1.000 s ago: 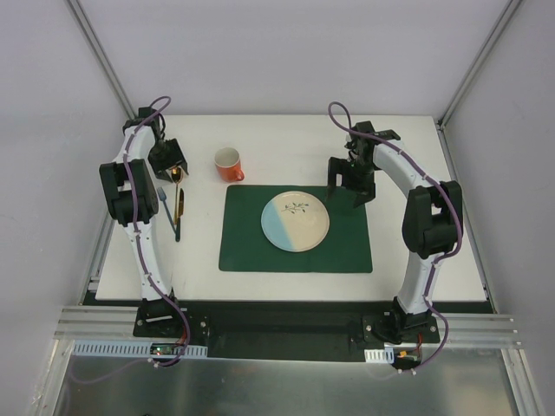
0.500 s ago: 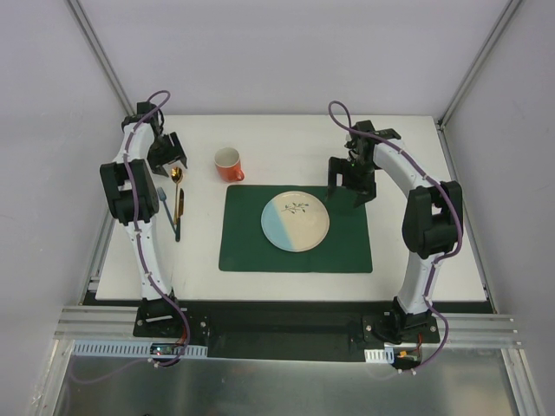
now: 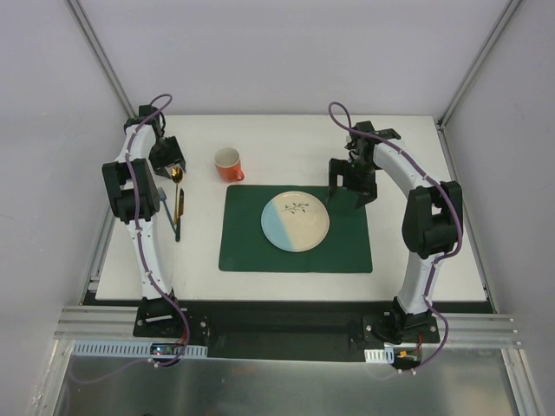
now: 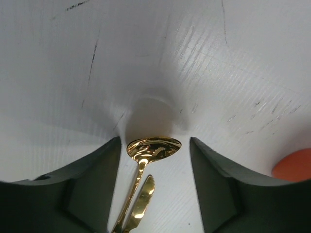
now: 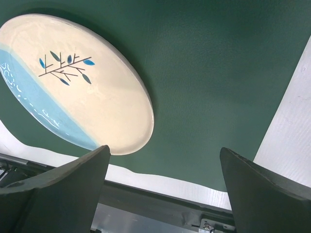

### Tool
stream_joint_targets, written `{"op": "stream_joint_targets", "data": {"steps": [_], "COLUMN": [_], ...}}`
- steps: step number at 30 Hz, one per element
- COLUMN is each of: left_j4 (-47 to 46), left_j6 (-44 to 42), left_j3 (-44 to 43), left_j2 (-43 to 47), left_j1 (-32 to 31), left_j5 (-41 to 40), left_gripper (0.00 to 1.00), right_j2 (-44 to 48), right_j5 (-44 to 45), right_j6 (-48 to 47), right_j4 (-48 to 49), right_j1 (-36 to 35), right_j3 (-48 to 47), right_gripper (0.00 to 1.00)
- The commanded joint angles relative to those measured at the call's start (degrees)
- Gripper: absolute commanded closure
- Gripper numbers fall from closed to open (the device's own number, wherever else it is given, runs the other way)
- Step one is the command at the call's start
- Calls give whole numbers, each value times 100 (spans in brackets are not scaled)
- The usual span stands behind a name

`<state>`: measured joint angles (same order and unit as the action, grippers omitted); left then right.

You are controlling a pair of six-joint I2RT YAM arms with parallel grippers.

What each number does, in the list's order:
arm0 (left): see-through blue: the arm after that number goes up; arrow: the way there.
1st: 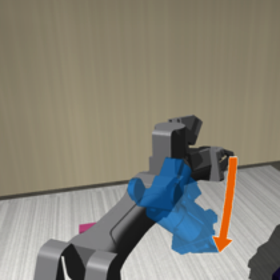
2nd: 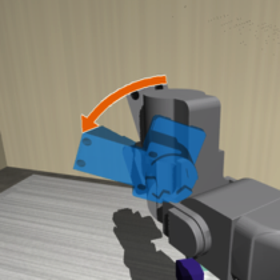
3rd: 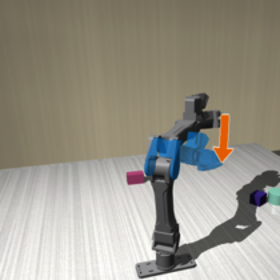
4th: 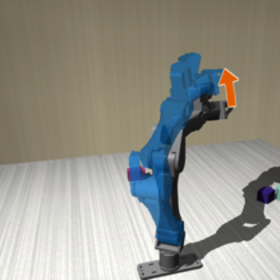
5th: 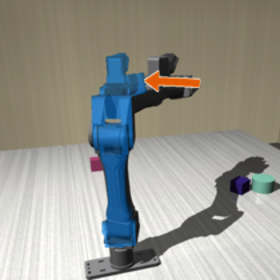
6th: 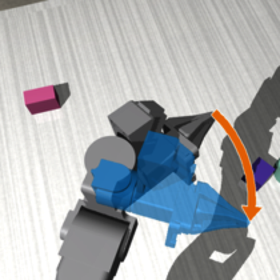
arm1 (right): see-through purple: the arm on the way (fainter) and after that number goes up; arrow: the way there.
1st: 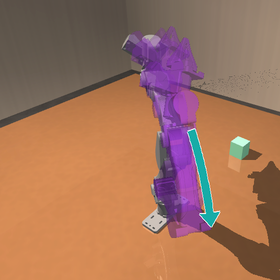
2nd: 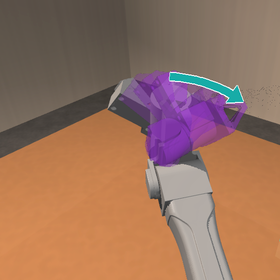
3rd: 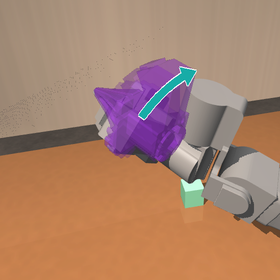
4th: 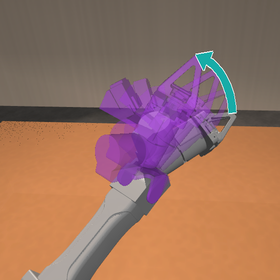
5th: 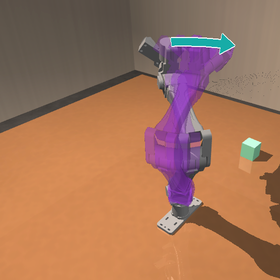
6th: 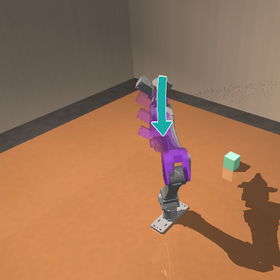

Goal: Set the dinner table for one person
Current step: Pick up the spoon from the center of the board.

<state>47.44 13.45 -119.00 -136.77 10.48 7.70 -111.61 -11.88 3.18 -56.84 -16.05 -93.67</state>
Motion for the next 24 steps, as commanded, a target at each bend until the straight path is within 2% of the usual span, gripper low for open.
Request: {"op": "stream_joint_targets", "data": {"steps": [1, 2, 5, 6, 16, 24], "left_j4": [108, 108, 108, 108, 108, 108], "left_j6": [-45, -36, -9, -1, 158, 316], "left_j3": [-36, -27, 8, 17, 114, 140], "left_j2": [-69, -60, -8, 27, 405, 783], "left_j1": [-28, -20, -28, -11, -20, -20], "left_j5": [222, 231, 240, 232, 179, 433], "left_gripper": [54, 72, 91, 100, 100, 100], "right_j2": [236, 236, 245, 245, 245, 228], "right_j5": [89, 89, 81, 81, 28, 1], "right_j6": [-37, -19, -10, 16, 139, 209], "right_j4": [-178, -152, -126, -108, 41, 103], "right_j1": [-29, -38, -38, -38, -100, -161], "right_j3": [-205, -196, -152, -134, -29, -55], "right_gripper": [1, 1, 1, 1, 1, 1]}}
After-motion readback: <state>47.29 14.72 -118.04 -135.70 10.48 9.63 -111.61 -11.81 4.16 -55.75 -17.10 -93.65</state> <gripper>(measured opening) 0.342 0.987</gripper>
